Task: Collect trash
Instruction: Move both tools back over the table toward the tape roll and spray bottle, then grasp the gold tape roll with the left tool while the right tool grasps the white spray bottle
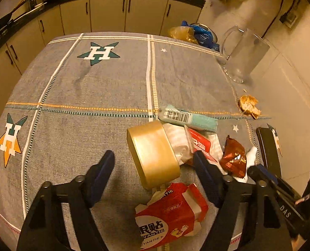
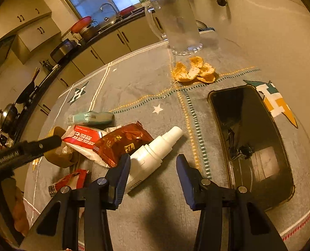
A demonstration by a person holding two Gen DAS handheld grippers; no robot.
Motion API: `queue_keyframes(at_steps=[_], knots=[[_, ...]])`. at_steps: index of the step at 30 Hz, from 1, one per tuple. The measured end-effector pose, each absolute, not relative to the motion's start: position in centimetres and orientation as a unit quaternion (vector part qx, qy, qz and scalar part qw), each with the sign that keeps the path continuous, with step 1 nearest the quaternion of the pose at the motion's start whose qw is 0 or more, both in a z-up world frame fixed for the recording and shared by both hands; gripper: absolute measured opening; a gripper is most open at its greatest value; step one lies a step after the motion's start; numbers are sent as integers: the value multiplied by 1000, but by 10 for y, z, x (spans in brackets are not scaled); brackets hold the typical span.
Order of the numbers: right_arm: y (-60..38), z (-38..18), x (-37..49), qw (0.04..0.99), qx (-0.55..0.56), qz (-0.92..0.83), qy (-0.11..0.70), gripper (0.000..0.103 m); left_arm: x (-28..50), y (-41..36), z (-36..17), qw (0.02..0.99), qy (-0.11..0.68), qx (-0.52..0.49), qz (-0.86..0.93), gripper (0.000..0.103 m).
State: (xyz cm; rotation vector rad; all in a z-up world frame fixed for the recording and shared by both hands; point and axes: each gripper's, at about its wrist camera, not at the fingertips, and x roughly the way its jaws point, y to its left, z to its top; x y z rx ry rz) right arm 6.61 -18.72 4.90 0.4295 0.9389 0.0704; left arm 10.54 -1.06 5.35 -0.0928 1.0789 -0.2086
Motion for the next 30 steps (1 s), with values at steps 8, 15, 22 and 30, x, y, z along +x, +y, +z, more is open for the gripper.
queue_keyframes(at_steps=[8,15,22,30], knots=[[-179,43,78,852,230,46,467,48,96,-3,51,848,513,-58,-118,34],[-172,47,73,852,229,48,468,36,66,20,73,862,485,-75,-126,29],[-169,60,41,857,230,56,457,36,8,55,106,886,436,-83,-135,29],[-145,92,-5,870,221,86,432,36,-62,102,126,914,380,-92,-109,29]])
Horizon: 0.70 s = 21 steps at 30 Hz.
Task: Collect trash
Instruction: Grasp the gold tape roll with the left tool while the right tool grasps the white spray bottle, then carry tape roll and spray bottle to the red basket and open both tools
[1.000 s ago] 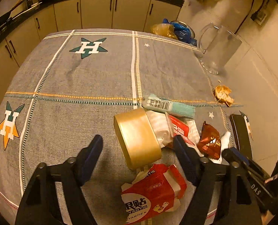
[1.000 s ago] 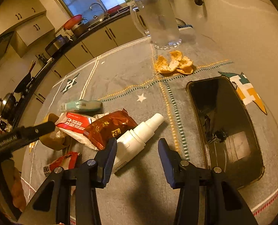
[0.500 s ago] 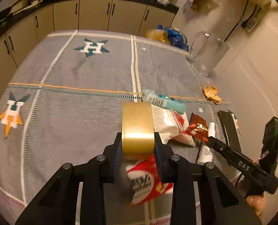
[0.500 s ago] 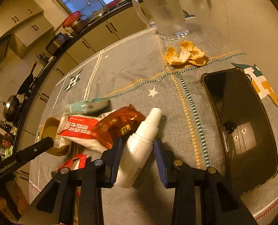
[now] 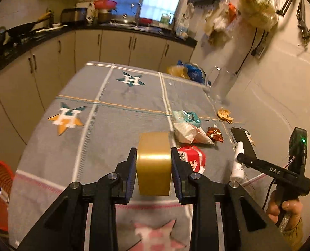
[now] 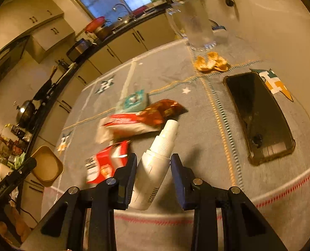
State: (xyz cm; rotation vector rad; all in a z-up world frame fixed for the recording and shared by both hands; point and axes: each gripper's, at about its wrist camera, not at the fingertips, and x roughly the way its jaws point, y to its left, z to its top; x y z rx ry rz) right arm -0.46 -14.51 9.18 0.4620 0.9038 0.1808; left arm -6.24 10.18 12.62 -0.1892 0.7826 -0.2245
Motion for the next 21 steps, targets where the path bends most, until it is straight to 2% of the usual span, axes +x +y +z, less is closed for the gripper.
queue_keyframes(at_steps=[10,21], knots=[[-53,123,-27,874,173,185,414,36,-150,200,140,935,321,-148,-23,29],[110,114,-27,829,112,324,441,36,-219,353,117,925,288,-195,151,29]])
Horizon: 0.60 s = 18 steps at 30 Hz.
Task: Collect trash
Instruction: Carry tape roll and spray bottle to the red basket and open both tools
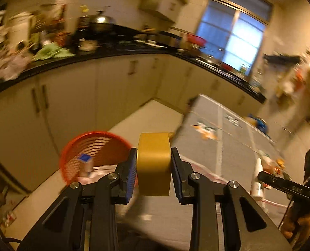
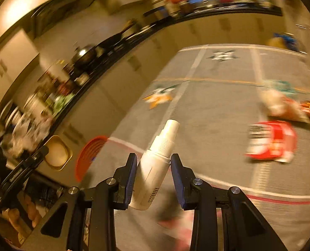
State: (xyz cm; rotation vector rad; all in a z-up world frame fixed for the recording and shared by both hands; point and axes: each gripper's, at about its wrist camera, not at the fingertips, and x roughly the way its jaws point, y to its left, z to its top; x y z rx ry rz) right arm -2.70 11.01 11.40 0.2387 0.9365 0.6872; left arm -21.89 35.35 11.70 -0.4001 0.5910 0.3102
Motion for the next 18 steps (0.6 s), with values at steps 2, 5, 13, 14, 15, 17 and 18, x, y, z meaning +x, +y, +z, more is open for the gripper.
queue_keyframes(at_steps=[2,5,13,14,15,17,18], knots=[[143,110,-26,819,100,345,448,36,-222,379,102,917,296,-210,166,29],[191,105,-21,805,85,374,453,36,-221,411,82,905,309,-230,179,29],[304,90,-6,776,70,426,460,36,-213,460,50,891,322,-247,204,29],[321,87,-5,774,66,431,460,36,-213,462,49,890,322,-247,206,29],[332,84,-3,772,62,433,461,36,-212,464,48,890,323,-248,206,29],[356,78,-1,770,52,437,462,36,-212,469,45,889,323,-248,207,29],[367,74,0,769,47,439,463,38,-212,469,44,890,323,-247,207,30]])
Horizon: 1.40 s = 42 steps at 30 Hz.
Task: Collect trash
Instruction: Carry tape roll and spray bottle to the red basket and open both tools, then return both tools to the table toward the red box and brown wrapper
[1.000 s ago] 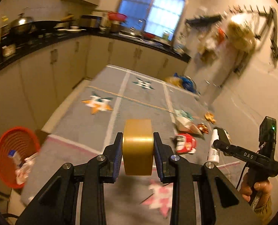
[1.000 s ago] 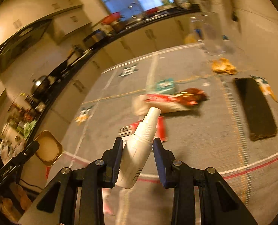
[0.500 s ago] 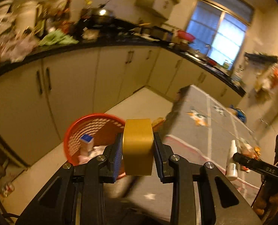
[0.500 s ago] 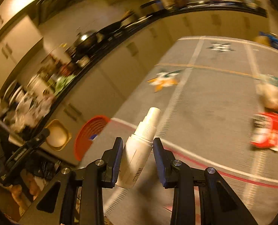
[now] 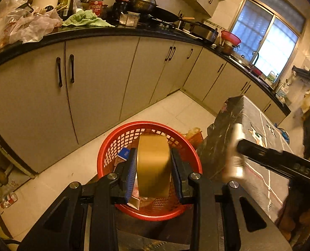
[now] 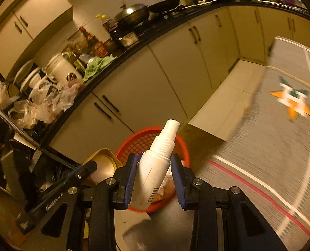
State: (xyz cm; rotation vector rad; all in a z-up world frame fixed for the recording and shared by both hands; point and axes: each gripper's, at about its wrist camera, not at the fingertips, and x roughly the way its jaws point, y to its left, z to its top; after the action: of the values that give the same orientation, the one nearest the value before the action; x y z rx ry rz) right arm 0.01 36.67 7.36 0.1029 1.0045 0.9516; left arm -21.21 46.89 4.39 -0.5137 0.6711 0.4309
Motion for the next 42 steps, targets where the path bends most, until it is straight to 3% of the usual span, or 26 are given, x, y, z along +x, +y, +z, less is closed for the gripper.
queue_keyframes(at_steps=[2,3,5,11,22,33,42], knots=[[380,68,1,768,44,440,463,39,-212,469,42,891,323,-245,206,35],[385,66,1,766,44,442,465,45,-212,469,42,891,323,-243,206,39],[388,64,0,767,42,442,463,48,-214,468,41,893,320,-240,209,54],[362,69,-6,788,37,414,455,51,-220,459,45,887,324,-204,257,68],[283,79,-26,809,72,365,456,56,-226,420,58,878,332,-125,321,71],[231,97,-64,838,40,349,417,61,-231,371,81,886,323,-82,323,73],[172,105,-78,858,51,319,399,64,-228,326,99,898,314,-46,306,81]])
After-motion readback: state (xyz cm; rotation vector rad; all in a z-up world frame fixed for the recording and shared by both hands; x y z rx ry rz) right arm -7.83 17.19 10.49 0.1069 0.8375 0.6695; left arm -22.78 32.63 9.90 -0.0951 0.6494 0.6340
